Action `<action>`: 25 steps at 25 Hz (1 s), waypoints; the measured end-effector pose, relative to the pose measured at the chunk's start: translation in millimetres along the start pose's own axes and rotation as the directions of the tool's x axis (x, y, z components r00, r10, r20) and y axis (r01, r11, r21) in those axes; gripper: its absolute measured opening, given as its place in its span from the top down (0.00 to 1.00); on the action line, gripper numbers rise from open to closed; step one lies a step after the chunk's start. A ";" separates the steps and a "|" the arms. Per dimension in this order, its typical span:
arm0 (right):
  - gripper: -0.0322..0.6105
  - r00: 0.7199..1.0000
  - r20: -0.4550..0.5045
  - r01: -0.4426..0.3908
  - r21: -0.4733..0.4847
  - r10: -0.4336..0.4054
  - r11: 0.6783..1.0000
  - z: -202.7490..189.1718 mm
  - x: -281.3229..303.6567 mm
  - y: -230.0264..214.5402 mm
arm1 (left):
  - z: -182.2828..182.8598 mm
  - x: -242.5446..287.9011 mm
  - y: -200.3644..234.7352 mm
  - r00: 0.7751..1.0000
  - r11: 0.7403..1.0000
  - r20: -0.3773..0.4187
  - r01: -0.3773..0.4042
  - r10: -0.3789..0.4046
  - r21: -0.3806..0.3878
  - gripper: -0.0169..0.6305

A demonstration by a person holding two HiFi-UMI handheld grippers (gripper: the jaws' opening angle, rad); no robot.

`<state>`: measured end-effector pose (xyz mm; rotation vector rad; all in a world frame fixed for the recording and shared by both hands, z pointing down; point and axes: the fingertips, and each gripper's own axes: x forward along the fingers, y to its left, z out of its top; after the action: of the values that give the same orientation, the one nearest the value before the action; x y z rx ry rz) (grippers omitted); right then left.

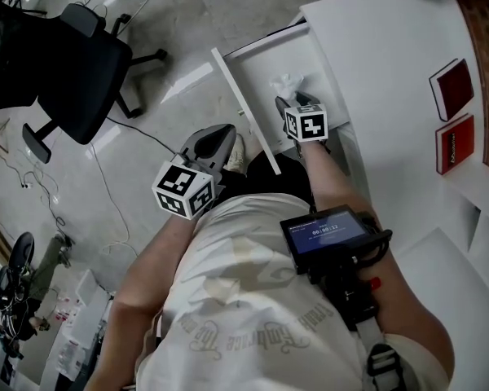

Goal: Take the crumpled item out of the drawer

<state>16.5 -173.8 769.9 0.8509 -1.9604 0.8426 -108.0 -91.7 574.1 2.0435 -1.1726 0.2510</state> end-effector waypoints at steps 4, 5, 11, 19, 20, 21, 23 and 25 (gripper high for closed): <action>0.60 1.000 0.026 -0.008 -0.005 0.008 1.000 3.4 -7.8 2.3 | 6.8 1.2 -1.4 1.000 1.000 0.018 0.003 -0.003 0.016 0.94; 0.60 0.999 0.030 -0.008 -0.008 0.009 1.000 3.6 -10.9 2.7 | 8.4 0.5 -2.9 1.000 1.000 0.022 0.004 -0.004 0.019 0.94; 0.60 0.997 0.074 -0.007 -0.006 0.007 1.000 9.8 -28.4 9.6 | 13.2 -6.0 -8.8 0.999 0.999 0.037 0.015 -0.016 0.043 0.94; 0.61 0.986 0.167 -0.023 0.019 0.019 1.000 27.0 -55.5 21.2 | 21.3 -8.2 -20.3 0.998 0.995 0.049 0.041 -0.046 0.090 0.94; 0.61 0.984 0.175 -0.024 0.020 0.020 1.000 29.0 -58.9 22.6 | 22.3 -8.3 -21.4 0.998 0.994 0.049 0.046 -0.051 0.095 0.94; 0.61 0.983 0.183 -0.024 0.019 0.020 1.000 31.2 -62.4 24.1 | 23.3 -8.2 -22.4 0.997 0.994 0.049 0.052 -0.057 0.101 0.94; 0.61 0.979 0.203 -0.025 0.016 0.021 1.000 35.3 -70.2 27.2 | 25.0 -7.8 -24.5 0.996 0.991 0.048 0.064 -0.070 0.115 0.94; 0.61 0.975 0.220 -0.025 0.011 0.021 1.000 37.4 -78.7 30.5 | 26.3 -8.7 -27.6 0.996 0.989 0.048 0.074 -0.081 0.127 0.94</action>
<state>11.0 -167.1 678.1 0.9664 -2.1622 0.8045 -95.6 -96.0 537.3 2.2129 -1.1314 0.2389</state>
